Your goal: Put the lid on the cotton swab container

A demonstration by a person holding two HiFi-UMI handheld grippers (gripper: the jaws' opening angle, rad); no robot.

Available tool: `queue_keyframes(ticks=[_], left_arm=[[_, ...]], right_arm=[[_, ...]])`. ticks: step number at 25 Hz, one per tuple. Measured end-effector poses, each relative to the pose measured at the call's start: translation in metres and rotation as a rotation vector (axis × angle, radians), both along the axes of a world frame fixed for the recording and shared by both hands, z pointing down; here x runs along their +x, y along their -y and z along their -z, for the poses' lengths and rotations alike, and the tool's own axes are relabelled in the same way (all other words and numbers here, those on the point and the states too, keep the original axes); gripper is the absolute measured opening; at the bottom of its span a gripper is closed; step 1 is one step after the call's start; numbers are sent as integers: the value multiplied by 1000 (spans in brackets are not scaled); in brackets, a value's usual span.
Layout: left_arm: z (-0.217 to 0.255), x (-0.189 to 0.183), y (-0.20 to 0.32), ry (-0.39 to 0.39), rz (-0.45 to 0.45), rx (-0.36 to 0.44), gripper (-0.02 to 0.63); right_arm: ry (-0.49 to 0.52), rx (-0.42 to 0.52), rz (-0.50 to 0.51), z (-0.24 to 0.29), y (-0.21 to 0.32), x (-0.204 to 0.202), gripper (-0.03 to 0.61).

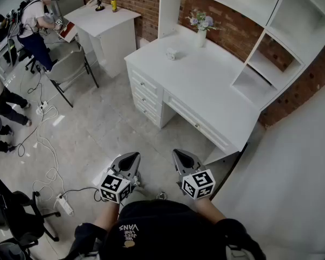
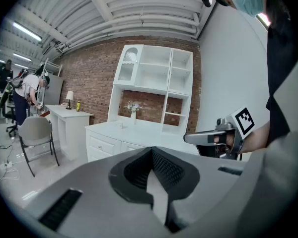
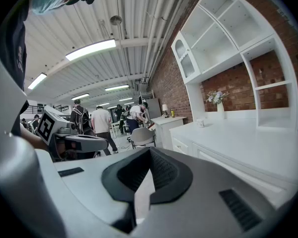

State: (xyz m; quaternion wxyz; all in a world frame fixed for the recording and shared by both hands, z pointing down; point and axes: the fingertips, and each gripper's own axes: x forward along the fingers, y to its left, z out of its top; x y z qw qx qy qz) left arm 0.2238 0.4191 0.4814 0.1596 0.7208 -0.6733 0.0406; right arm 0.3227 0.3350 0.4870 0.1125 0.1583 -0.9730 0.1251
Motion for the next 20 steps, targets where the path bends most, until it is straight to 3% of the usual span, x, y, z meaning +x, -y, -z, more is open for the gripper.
queue_keyframes(ticks=[10,17,20], left_arm=[[-9,-24,15,-7,-8,-3,6],[-4,-46,36,-10,-58,5,9],[-3,-64,46,-13,-66,4,31]], right_arm=[[72,-10,-9,8,16,-20,-2],[53,-24,-60,5,40,-45,1],[47,-42,-84,2,51,-61,63]])
